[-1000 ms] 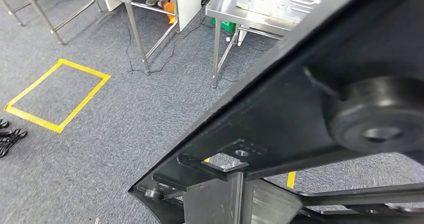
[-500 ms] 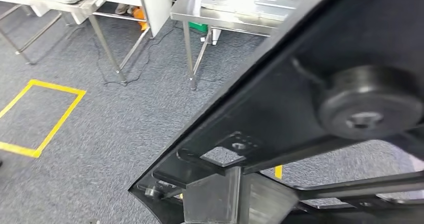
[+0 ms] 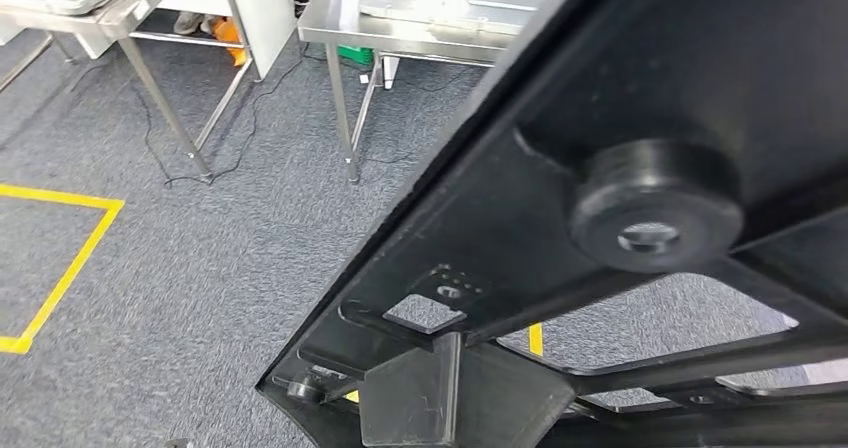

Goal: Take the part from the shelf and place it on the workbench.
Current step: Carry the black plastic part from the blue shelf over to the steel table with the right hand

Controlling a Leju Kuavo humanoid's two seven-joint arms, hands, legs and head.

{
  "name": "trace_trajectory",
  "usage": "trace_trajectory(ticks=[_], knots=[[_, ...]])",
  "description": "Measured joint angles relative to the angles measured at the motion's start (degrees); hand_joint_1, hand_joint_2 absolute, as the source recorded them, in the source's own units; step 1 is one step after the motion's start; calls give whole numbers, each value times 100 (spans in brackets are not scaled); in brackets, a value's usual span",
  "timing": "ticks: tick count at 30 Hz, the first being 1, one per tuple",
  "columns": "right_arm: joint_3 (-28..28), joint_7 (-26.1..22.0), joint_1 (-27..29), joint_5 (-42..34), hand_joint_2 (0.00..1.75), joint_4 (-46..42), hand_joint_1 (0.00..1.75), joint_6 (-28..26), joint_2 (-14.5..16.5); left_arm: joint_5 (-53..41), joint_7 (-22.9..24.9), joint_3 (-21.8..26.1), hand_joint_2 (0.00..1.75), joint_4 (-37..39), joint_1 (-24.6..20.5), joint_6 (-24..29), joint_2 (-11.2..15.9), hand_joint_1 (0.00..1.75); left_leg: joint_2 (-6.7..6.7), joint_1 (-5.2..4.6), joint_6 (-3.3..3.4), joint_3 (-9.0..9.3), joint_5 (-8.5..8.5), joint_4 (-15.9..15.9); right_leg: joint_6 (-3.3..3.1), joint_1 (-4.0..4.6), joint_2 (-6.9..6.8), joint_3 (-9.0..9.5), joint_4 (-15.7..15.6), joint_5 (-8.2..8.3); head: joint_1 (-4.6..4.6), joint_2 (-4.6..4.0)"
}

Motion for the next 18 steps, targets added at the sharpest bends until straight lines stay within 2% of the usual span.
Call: trace_trajectory(ticks=[2,3,4,5,6,7,9,11,12,13,14,16,17,18], knots=[[2,3,-5,1,175,4,175,30,1,1,24,0,175,0,-7,-14,-1,0,71,-12,-49,58,-40,-3,-71,50,-182,355,-696,261,-1,0],[4,4,-6,2,175,6,175,40,1,2,36,0,175,0,-10,-19,-1,0,108,-19,-77,79,-57,-7,-108,81,-235,445,-886,299,-1,0],[7,5,-5,3,175,8,175,46,1,2,44,0,175,0,-14,-22,-1,0,146,-25,-106,94,-68,-18,-137,107,-237,455,-928,273,-1,0],[8,7,-4,4,175,9,175,50,1,1,50,0,175,0,-22,-25,-2,0,188,-31,-137,117,-77,-34,-163,117,-181,452,-944,279,-1,0],[10,7,1,6,175,9,175,50,1,1,54,0,175,0,-29,-26,-2,0,198,-24,-169,138,-96,-39,-191,101,-133,469,-975,288,-1,0],[13,8,0,7,175,10,175,50,1,1,57,0,175,0,-37,-27,-3,0,142,-19,-194,139,-145,3,-225,84,-88,498,-1013,300,-1,0],[21,9,-6,9,175,17,175,50,2,2,61,0,175,0,-39,-31,-2,0,-70,-6,-220,-27,-391,398,-292,48,-10,555,-1077,325,-2,0],[27,11,-11,17,175,38,175,51,2,4,74,1,175,0,-14,-39,3,0,-213,-9,-227,-409,-704,1132,-336,64,79,562,-1071,313,-2,0],[31,13,-8,33,175,51,175,51,2,7,84,3,175,0,4,-53,7,0,-234,-11,-232,-576,-763,1409,-348,73,130,564,-1061,302,-2,0],[34,16,-6,59,175,68,175,52,2,13,93,7,175,0,19,-80,11,0,-241,-11,-233,-665,-709,1503,-357,82,178,570,-1048,288,-2,0],[39,20,-4,87,175,83,175,52,2,21,101,13,175,0,27,-115,15,0,-243,-11,-228,-646,-542,1371,-356,87,222,580,-1032,272,-2,0],[50,26,2,130,175,109,175,51,2,40,101,28,175,0,32,-181,27,0,-267,-12,-195,-389,-112,696,-334,92,286,608,-987,220,-2,0],[54,28,4,142,175,120,175,51,2,46,98,34,175,0,33,-203,34,0,-288,-20,-171,-257,14,382,-309,102,309,610,-952,190,-1,0],[56,28,8,152,175,129,175,51,1,49,94,37,175,0,36,-216,40,0,-308,-32,-146,-172,67,183,-280,106,323,604,-929,169,-1,0]])
